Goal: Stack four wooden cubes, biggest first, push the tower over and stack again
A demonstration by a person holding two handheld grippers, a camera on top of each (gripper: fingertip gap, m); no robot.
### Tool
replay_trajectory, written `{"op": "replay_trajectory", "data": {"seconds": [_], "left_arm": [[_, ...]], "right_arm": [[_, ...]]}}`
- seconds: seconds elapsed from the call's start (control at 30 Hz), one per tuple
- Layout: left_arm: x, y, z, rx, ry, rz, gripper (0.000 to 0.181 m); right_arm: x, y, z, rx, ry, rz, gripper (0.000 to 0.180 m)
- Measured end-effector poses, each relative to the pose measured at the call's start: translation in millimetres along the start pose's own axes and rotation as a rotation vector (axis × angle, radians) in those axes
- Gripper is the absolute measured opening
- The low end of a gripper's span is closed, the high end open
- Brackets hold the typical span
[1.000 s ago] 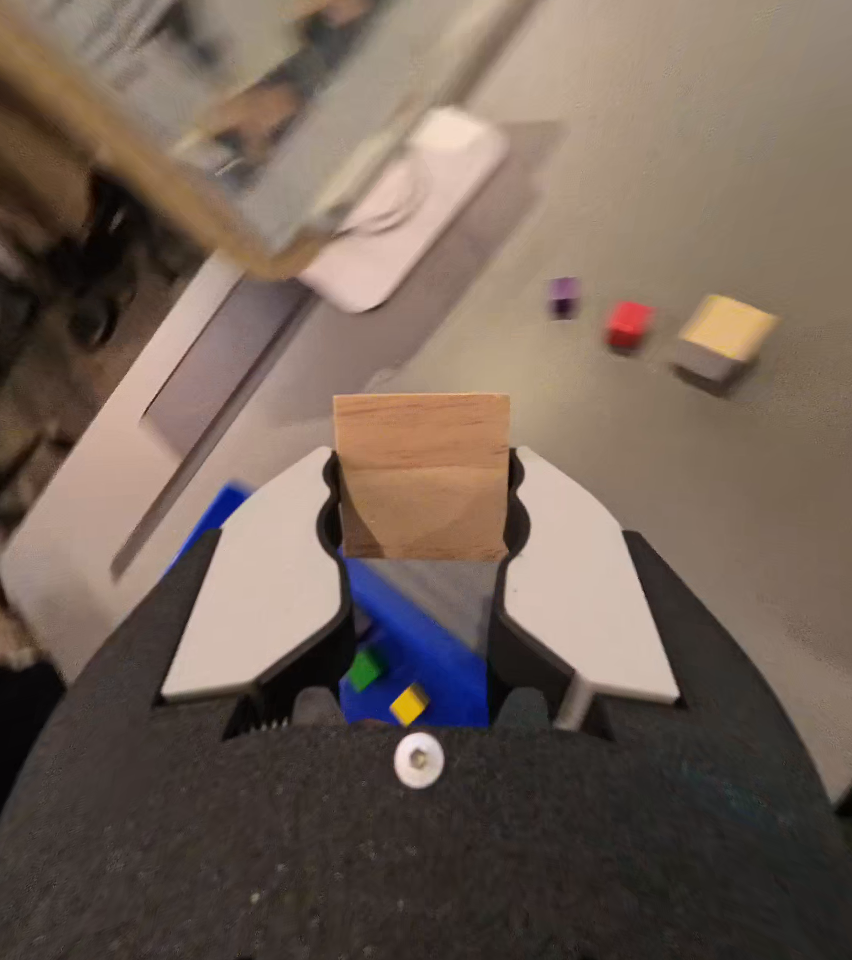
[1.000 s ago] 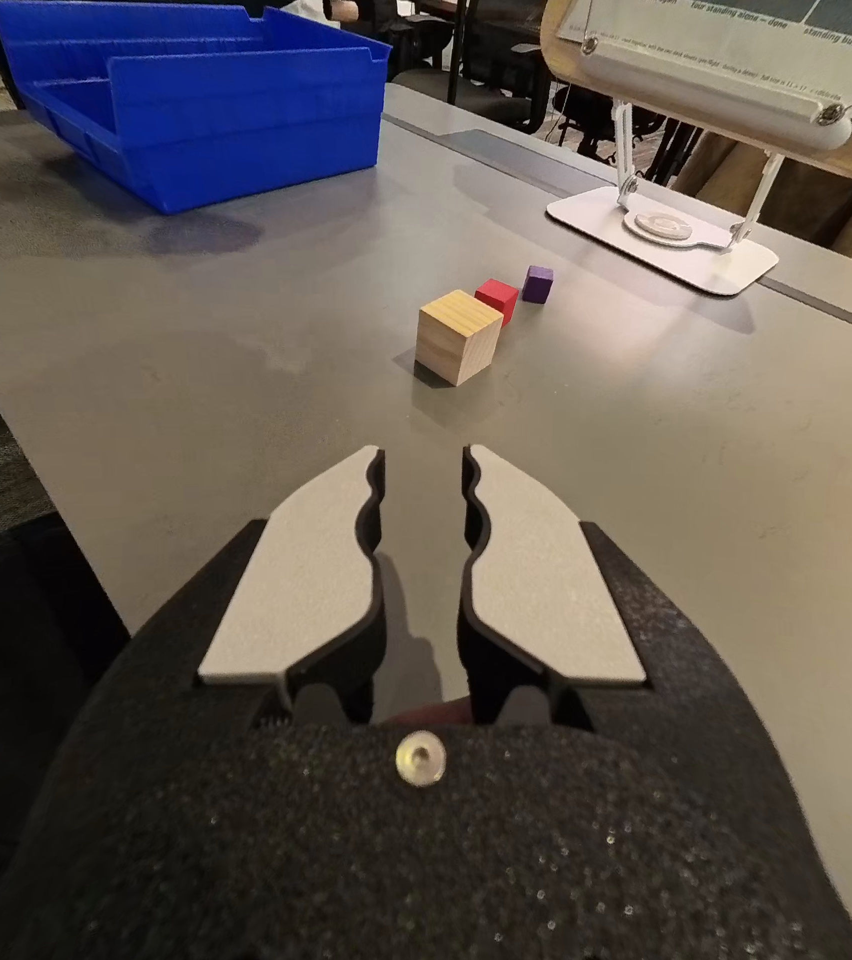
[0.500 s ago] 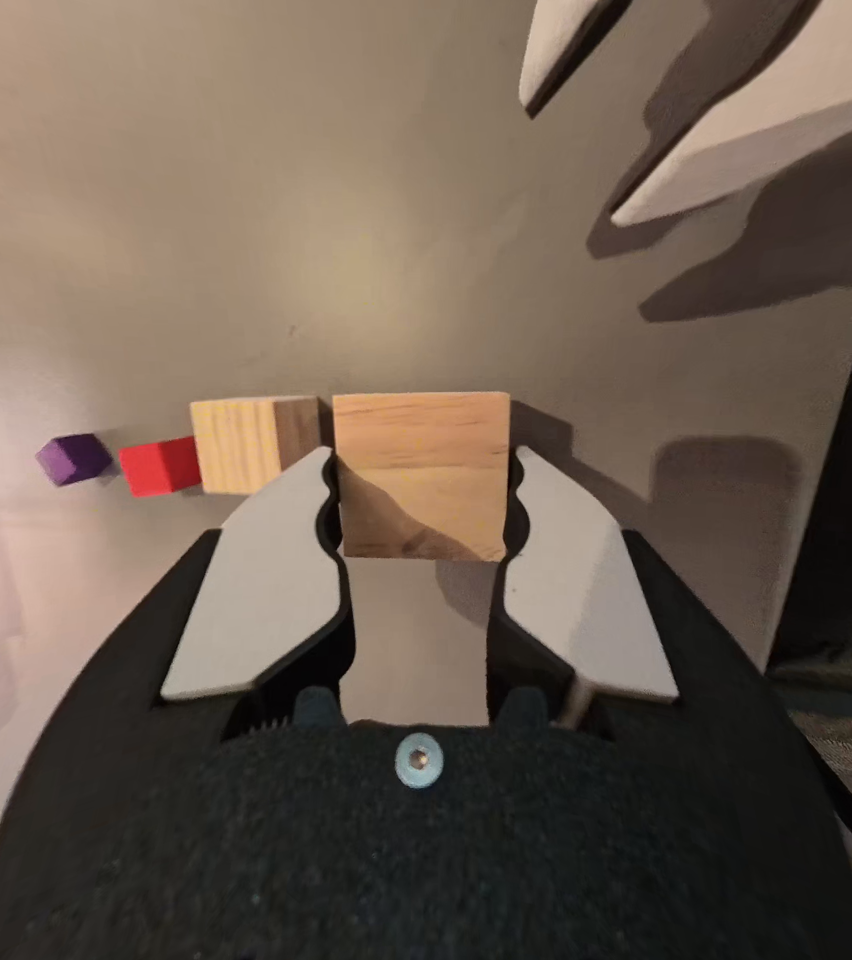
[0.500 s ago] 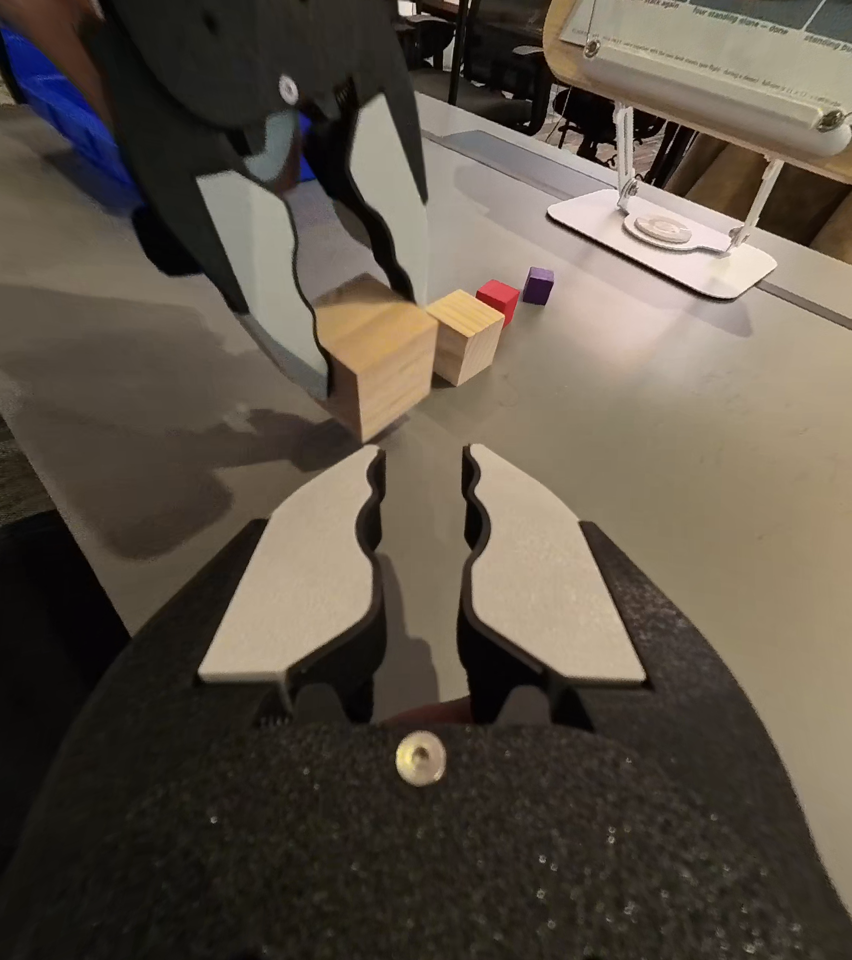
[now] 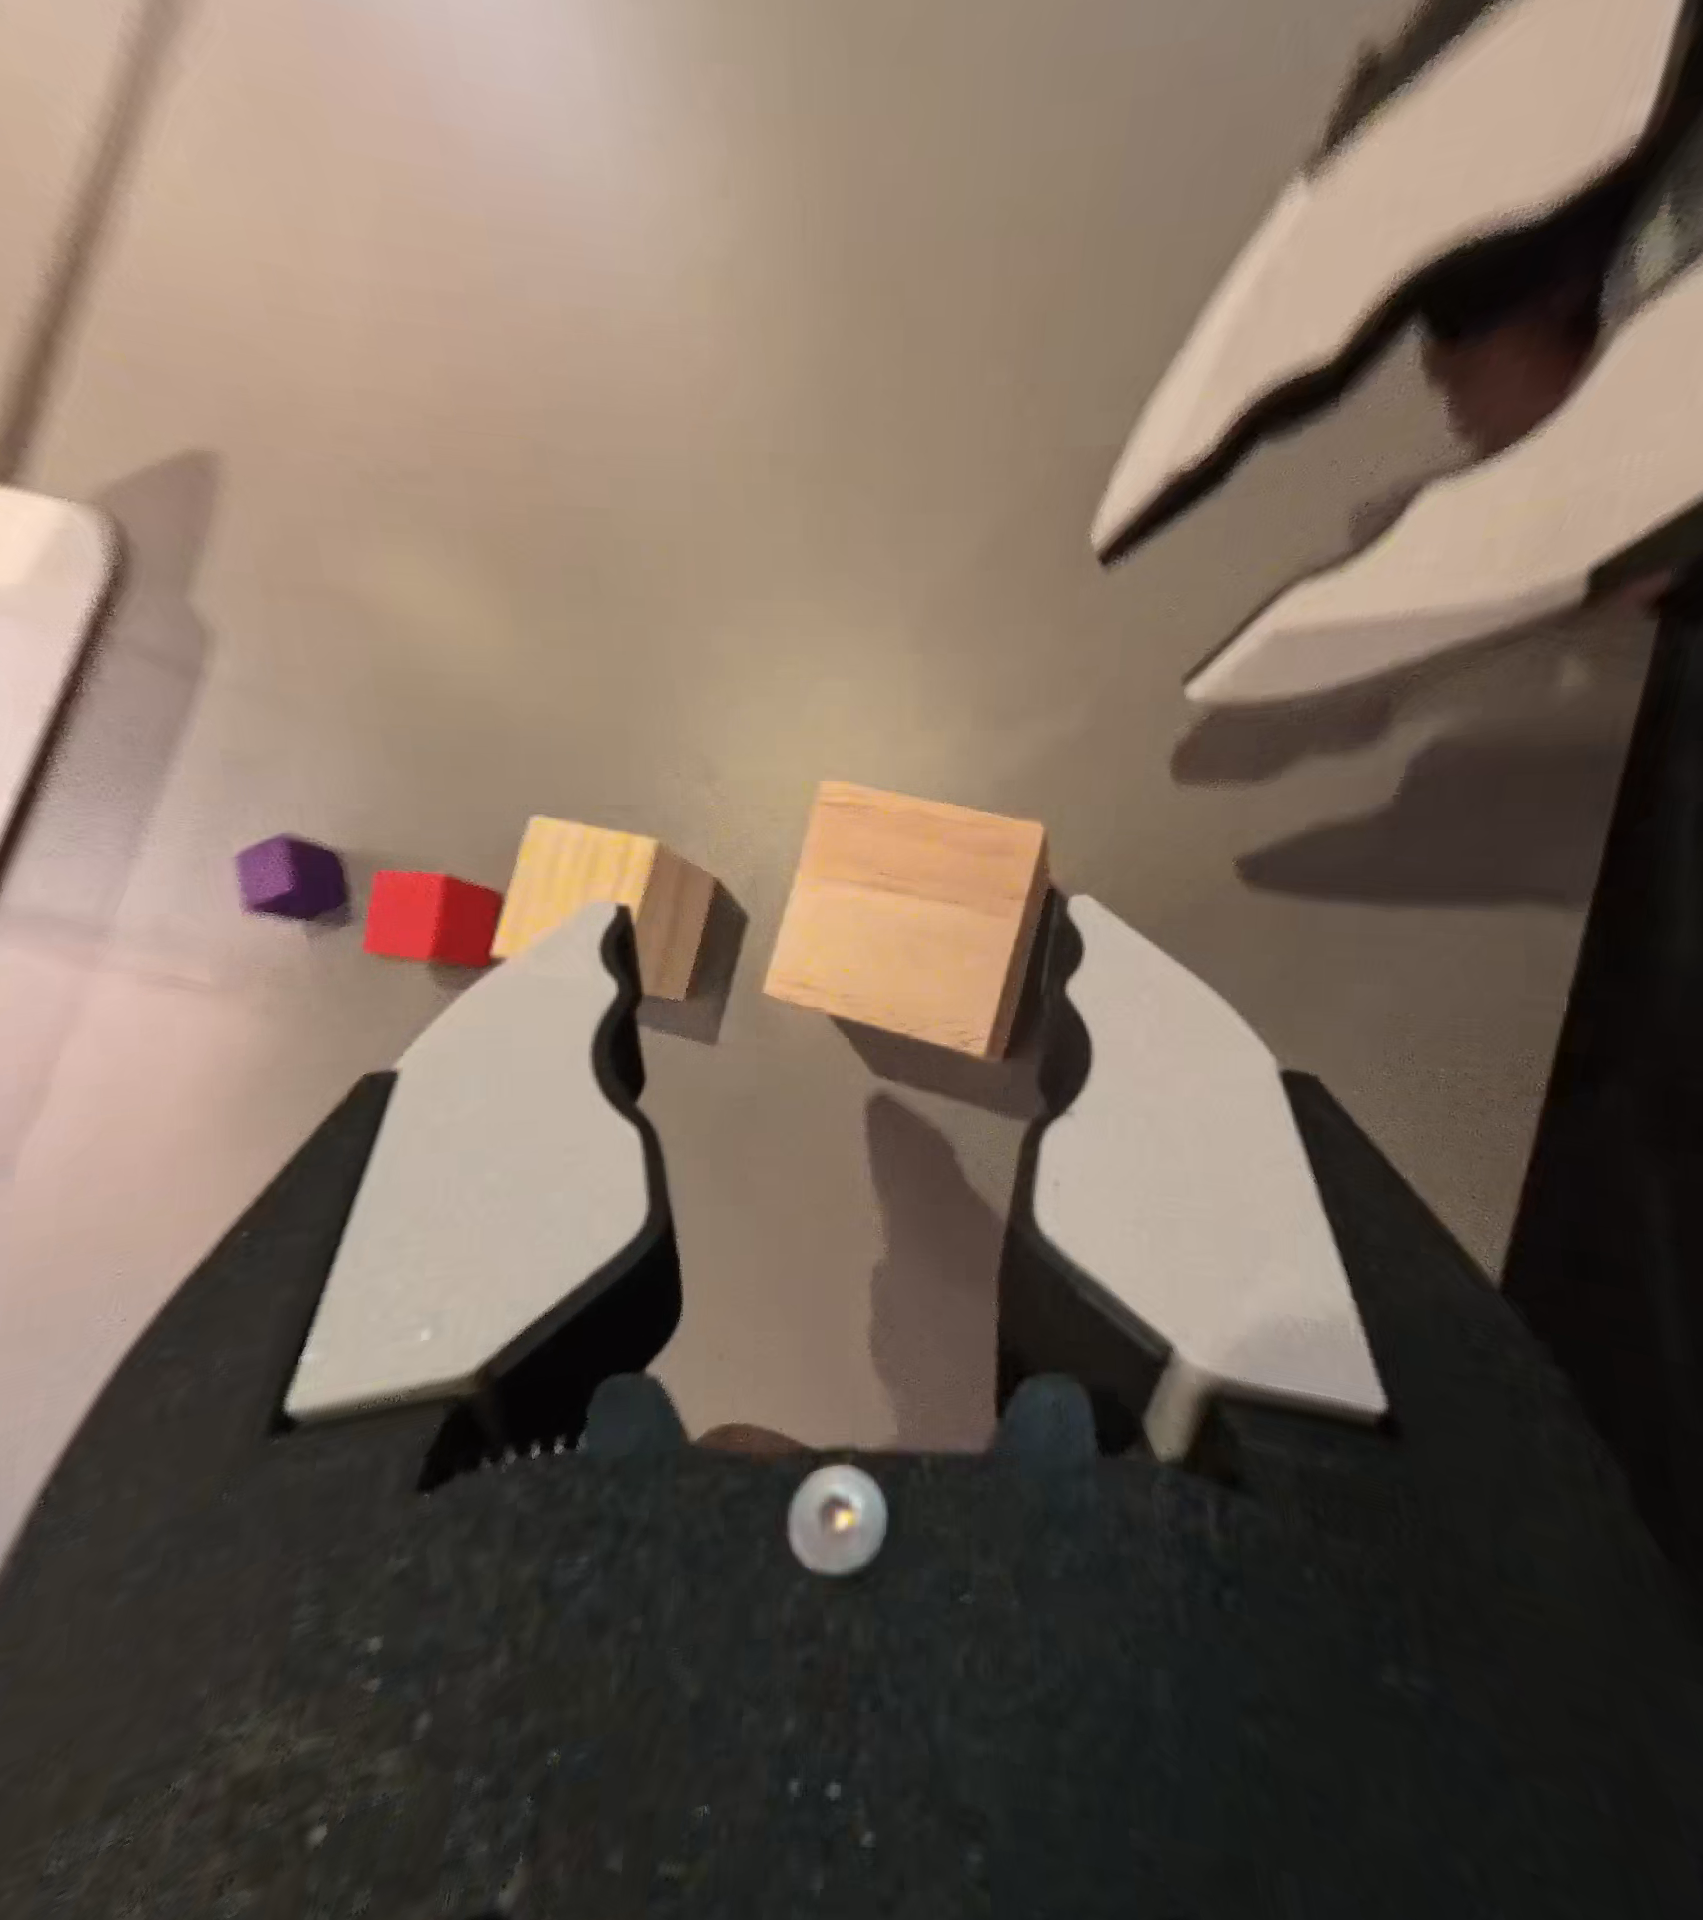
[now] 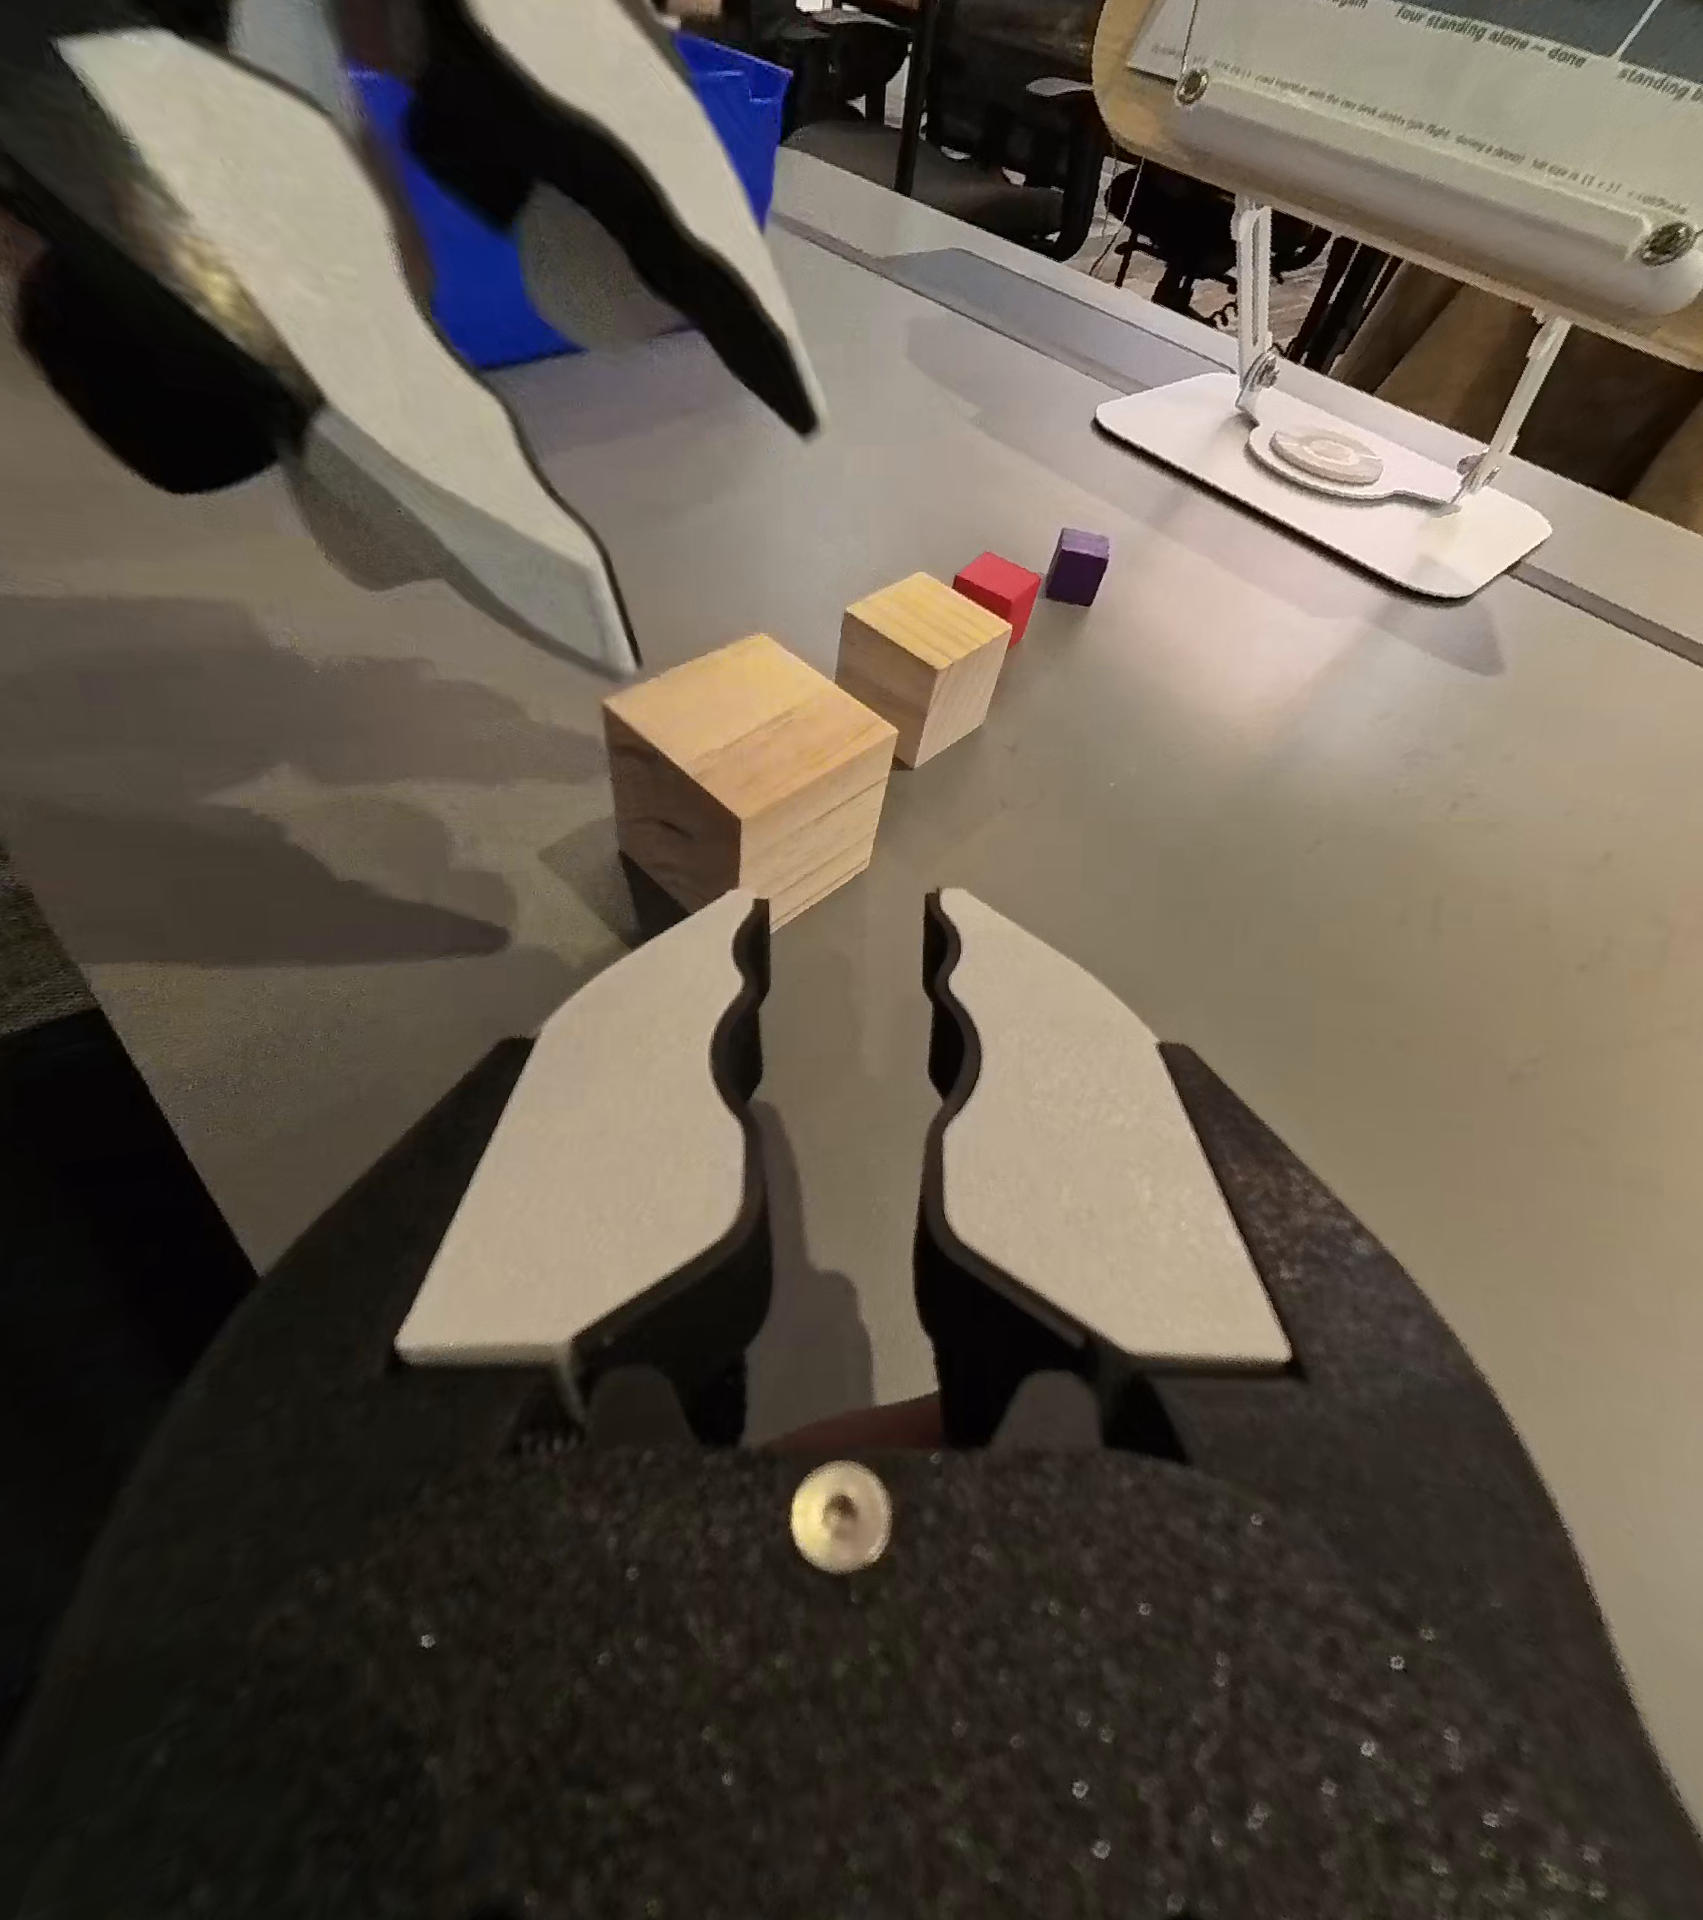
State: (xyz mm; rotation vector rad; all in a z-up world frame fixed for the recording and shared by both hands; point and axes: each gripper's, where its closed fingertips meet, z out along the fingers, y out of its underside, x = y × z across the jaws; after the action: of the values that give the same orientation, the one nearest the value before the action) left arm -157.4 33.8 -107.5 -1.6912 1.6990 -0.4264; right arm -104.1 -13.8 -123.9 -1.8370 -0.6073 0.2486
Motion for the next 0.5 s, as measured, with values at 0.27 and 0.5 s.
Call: {"op": "replay_trajectory", "data": {"seconds": [0.27,0.5], "left_arm": [[-7,50,-44,0.307,-0.491,-0.589,0.089],[-1,54,-67,0.403,-0.555,-0.618,0.087]], "right_arm": [[1,1,1,-0.007,0.003,0.004,0.029],[-1,3,3,-0.026,-0.002,-0.010,0.031]]}}
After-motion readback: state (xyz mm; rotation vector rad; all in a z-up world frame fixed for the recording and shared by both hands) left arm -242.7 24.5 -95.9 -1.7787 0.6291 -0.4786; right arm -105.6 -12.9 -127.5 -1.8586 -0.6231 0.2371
